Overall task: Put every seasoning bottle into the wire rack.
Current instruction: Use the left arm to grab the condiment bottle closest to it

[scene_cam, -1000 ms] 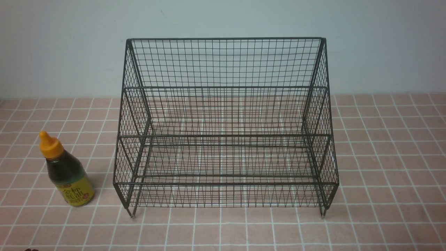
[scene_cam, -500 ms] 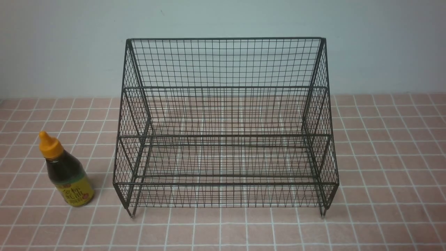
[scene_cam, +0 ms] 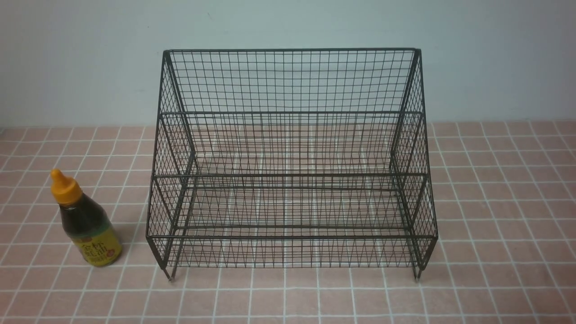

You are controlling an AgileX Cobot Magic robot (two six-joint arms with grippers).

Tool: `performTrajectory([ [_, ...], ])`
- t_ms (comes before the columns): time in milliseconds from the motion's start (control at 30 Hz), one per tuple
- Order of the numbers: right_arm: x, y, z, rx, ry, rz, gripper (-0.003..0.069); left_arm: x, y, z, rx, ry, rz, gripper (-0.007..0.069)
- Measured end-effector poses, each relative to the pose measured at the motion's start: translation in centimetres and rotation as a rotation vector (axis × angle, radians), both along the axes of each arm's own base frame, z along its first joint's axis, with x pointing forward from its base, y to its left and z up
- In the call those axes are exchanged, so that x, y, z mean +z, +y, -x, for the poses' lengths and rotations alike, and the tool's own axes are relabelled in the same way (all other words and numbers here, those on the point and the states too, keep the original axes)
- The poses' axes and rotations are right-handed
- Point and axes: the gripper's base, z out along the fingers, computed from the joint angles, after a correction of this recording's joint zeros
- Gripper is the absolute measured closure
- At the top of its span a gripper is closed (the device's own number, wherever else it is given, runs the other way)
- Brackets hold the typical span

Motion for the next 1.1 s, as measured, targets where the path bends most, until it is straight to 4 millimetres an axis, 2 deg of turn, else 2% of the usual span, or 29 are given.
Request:
performTrajectory([
  [167, 0.0, 0.0, 0.0, 0.0, 0.0, 0.0, 0.0669, 0.1, -0.4, -3.9, -0.012, 0.156, -0.04, 0.0618],
  [300, 0.0, 0.0, 0.0, 0.0, 0.0, 0.0, 0.0669, -0.4, -0.6, -6.7, -0.014, 0.253, -0.049, 0.0567],
  [400, 0.0, 0.0, 0.0, 0.0, 0.0, 0.0, 0.0669, -0.4, -0.7, -8.3, -0.012, 0.286, -0.052, 0.0521],
  [500, 0.0, 0.0, 0.0, 0.0, 0.0, 0.0, 0.0669, -0.9, -0.8, -10.6, -0.011, 0.339, -0.055, 0.0408],
  [633, 0.0, 0.0, 0.0, 0.0, 0.0, 0.0, 0.0669, -1.6, -0.8, -11.8, -0.007, 0.374, -0.058, 0.0305],
  [767, 0.0, 0.0, 0.0, 0.0, 0.0, 0.0, 0.0669, -3.7, -0.7, -13.3, 0.011, 0.458, -0.06, 0.0177],
  [900, 0.0, 0.0, 0.0, 0.0, 0.0, 0.0, 0.0669, -5.1, -0.4, -14.3, 0.051, 0.488, -0.07, 0.0136],
  [1100, 0.0, 0.0, 0.0, 0.0, 0.0, 0.0, 0.0669, -7.1, -0.2, -15.3, 0.087, 0.553, -0.052, 0.0134],
])
